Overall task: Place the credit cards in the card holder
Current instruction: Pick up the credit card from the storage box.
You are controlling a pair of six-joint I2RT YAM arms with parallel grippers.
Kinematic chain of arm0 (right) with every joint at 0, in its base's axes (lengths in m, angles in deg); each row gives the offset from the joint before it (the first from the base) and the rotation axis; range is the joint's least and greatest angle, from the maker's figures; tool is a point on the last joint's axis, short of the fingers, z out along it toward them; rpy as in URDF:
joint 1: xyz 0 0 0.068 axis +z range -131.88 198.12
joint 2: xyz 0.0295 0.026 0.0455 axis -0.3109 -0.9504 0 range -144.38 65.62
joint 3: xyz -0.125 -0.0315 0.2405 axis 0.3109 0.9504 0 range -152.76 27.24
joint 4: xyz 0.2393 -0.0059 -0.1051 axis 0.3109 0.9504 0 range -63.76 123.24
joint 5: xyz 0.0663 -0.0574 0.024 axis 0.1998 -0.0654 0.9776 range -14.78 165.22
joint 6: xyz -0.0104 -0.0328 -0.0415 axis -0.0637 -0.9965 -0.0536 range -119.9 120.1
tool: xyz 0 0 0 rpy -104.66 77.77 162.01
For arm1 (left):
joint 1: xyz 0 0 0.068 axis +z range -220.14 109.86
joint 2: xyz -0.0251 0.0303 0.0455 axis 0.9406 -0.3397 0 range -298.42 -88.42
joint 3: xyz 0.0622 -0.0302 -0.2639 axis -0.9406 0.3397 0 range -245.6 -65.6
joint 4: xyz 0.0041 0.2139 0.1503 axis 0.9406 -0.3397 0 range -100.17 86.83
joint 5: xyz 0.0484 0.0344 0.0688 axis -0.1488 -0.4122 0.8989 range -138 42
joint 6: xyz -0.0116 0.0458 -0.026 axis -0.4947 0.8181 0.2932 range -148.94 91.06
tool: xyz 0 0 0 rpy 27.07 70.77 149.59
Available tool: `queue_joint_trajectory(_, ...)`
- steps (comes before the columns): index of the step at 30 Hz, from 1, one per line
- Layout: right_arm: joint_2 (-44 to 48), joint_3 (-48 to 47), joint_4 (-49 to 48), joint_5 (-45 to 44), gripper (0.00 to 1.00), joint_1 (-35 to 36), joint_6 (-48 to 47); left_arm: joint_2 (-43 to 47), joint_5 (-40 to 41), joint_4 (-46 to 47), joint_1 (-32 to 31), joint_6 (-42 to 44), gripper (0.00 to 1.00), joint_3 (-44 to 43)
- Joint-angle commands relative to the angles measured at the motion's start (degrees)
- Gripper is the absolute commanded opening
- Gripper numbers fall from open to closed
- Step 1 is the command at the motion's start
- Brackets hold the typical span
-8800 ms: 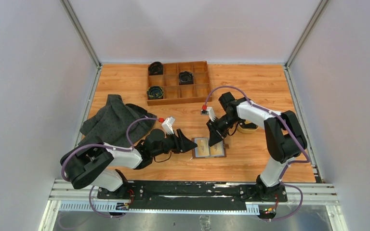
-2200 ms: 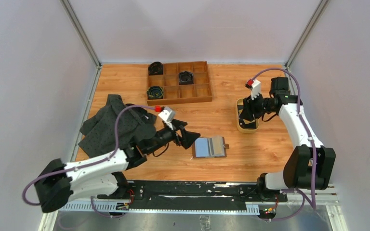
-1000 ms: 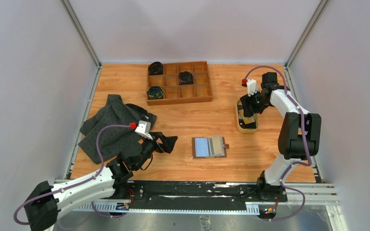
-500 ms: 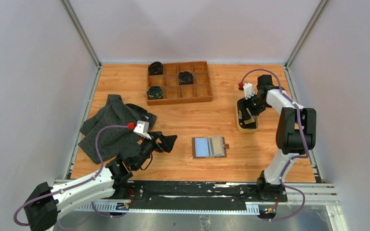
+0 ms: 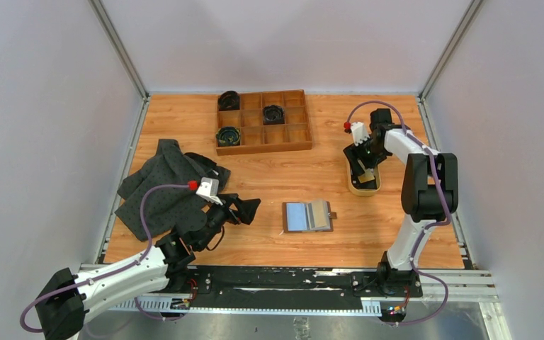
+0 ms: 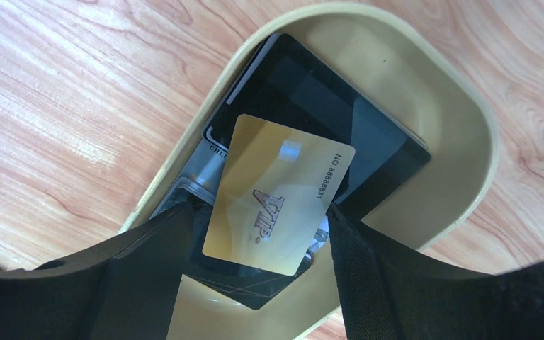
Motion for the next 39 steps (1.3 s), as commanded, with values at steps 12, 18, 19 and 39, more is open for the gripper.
queue_joint_trajectory(12,-1.29,-1.0,0.24,-7.25,0.76,2.28,1.94,0.79,2.17,1.42,0.36,-0.29,1.0,1.23)
queue_joint_trajectory(18,-1.06,-0.5,0.09,-8.15,0.76,2.42,3.09,0.96,2.23,1.42,0.37,-0.3,1.0,1.34)
queue_joint_trajectory(19,-1.24,-0.39,0.08,-8.39,0.75,2.5,3.37,1.05,2.27,1.42,0.36,-0.32,1.0,1.28)
queue_joint_trajectory(39,0.31,1.91,1.58,-9.0,0.68,2.61,5.56,1.92,2.45,1.42,0.35,-0.47,1.0,1.87)
